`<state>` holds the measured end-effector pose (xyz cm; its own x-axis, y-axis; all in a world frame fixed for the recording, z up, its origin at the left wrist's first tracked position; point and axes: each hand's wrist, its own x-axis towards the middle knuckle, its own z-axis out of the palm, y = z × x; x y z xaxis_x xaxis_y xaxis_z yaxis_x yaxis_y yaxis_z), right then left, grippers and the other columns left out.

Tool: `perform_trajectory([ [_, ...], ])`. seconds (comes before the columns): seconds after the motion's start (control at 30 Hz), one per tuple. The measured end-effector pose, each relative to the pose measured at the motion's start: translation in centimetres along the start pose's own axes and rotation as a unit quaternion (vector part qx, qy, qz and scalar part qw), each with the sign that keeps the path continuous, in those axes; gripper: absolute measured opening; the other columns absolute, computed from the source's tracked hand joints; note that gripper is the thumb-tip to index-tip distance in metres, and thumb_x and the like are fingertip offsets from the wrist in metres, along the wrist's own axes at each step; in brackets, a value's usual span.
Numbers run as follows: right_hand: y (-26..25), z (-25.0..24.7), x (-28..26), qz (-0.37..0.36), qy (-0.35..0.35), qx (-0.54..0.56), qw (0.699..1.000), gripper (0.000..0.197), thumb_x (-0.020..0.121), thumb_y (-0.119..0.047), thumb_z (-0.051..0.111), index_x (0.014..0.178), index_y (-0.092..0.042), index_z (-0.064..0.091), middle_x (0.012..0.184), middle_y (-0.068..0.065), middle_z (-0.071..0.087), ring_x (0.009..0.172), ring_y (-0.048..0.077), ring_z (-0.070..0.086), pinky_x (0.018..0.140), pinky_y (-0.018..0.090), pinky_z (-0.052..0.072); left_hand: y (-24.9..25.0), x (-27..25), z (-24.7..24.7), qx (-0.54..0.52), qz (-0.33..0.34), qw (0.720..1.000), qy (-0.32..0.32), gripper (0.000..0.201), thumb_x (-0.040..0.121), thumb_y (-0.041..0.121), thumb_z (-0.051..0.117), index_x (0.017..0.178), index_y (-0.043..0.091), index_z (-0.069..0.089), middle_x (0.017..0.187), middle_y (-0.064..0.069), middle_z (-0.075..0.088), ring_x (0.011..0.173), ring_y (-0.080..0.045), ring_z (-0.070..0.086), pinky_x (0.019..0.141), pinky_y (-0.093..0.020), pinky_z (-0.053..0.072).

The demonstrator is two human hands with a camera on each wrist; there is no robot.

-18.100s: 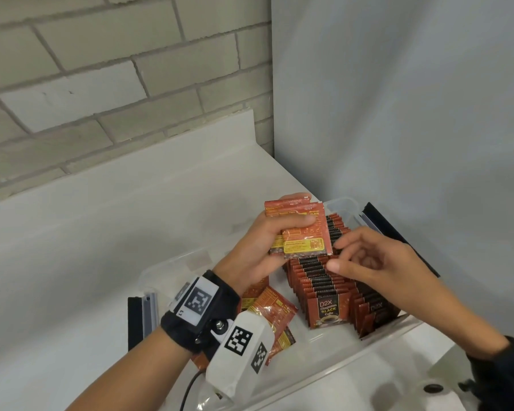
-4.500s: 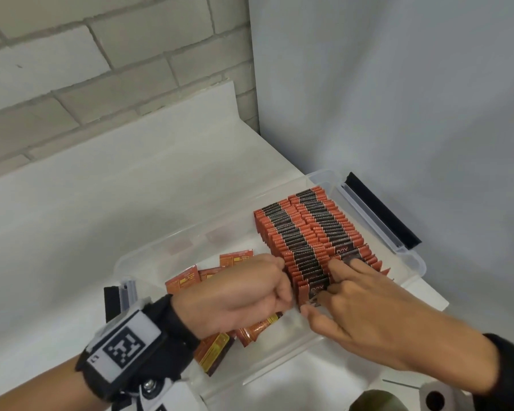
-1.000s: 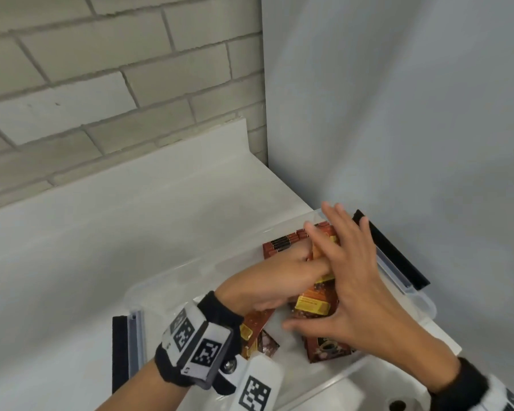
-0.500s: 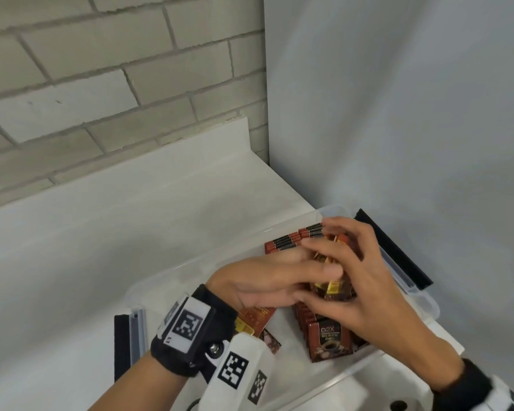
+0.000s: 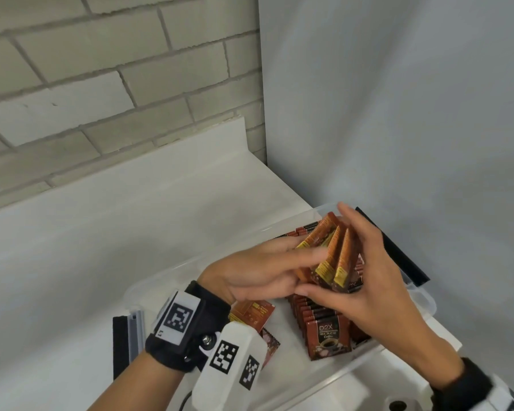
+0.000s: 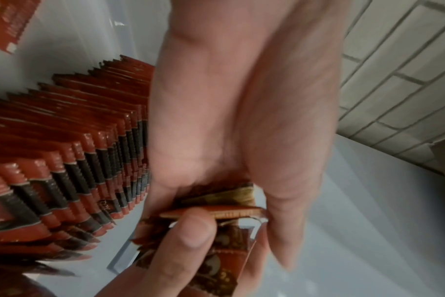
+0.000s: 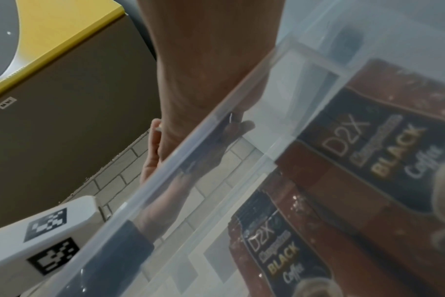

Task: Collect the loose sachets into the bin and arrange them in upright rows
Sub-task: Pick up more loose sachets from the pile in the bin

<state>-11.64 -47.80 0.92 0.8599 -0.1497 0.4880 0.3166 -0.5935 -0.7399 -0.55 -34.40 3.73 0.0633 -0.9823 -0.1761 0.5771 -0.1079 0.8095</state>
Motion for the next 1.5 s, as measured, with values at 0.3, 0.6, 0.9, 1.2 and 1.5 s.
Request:
perform_trajectory([
  [0.3, -0.3, 0.0, 0.0, 0.029, 0.025, 0.005, 0.999, 0.086, 0.065, -0.065, 0.070, 0.135, -0.056, 0.020, 0.126, -0.038, 0.035, 0.120, -0.009, 0.044, 0.094, 0.002, 0.035, 0.1, 0.0, -0.8, -0.001, -0.015, 0.999, 0.043, 0.053, 0.091, 0.033, 0.054, 0.133, 0.001, 0.047, 0.129, -0.020, 0.051, 0.124, -0.030, 0.045, 0.114, -0.042, 0.029],
  [0.6, -0.2, 0.0, -0.1, 0.056, 0.061, 0.022, 0.996, 0.085, 0.066, -0.062, 0.070, 0.135, -0.059, 0.021, 0.130, -0.016, 0.045, 0.119, -0.001, 0.050, 0.094, 0.008, 0.042, 0.9, -0.8, -1.8, -0.005, 0.028, 0.996, 0.087, 0.026, 0.083, 0.004, 0.063, 0.108, 0.003, 0.067, 0.111, -0.016, 0.067, 0.099, -0.024, 0.066, 0.085, -0.033, 0.055],
  [0.9, 0.3, 0.0, -0.2, 0.085, 0.095, -0.013, 0.992, 0.076, 0.067, -0.062, 0.070, 0.129, -0.052, 0.026, 0.122, -0.025, 0.042, 0.113, -0.005, 0.049, 0.090, 0.005, 0.040, 1.1, -0.8, -1.7, 0.035, 0.099, 0.982, 0.156, 0.024, 0.088, -0.003, 0.054, 0.110, 0.002, 0.062, 0.113, -0.013, 0.068, 0.107, -0.026, 0.065, 0.089, -0.032, 0.054],
  [1.2, 1.3, 0.0, -0.2, 0.037, 0.065, -0.076, 0.994, 0.053, 0.085, -0.030, 0.059, 0.133, -0.036, 0.036, 0.113, -0.002, 0.046, 0.105, 0.001, 0.048, 0.085, 0.002, 0.037, 1.1, -0.6, -1.8, 0.116, 0.064, 0.975, 0.180, 0.033, 0.076, 0.013, 0.064, 0.109, 0.010, 0.063, 0.105, -0.004, 0.072, 0.098, -0.018, 0.069, 0.082, -0.030, 0.057],
  [1.5, 1.5, -0.1, 0.0, -0.007, 0.012, -0.044, 0.999, 0.036, 0.085, -0.023, 0.040, 0.114, -0.039, 0.053, 0.118, -0.010, 0.037, 0.116, 0.014, 0.042, 0.086, 0.008, 0.041, 0.8, -0.3, -1.4, 0.159, 0.059, 0.965, 0.198, 0.051, 0.059, 0.054, 0.073, 0.100, 0.024, 0.072, 0.103, -0.007, 0.073, 0.095, -0.024, 0.070, 0.077, -0.033, 0.058],
])
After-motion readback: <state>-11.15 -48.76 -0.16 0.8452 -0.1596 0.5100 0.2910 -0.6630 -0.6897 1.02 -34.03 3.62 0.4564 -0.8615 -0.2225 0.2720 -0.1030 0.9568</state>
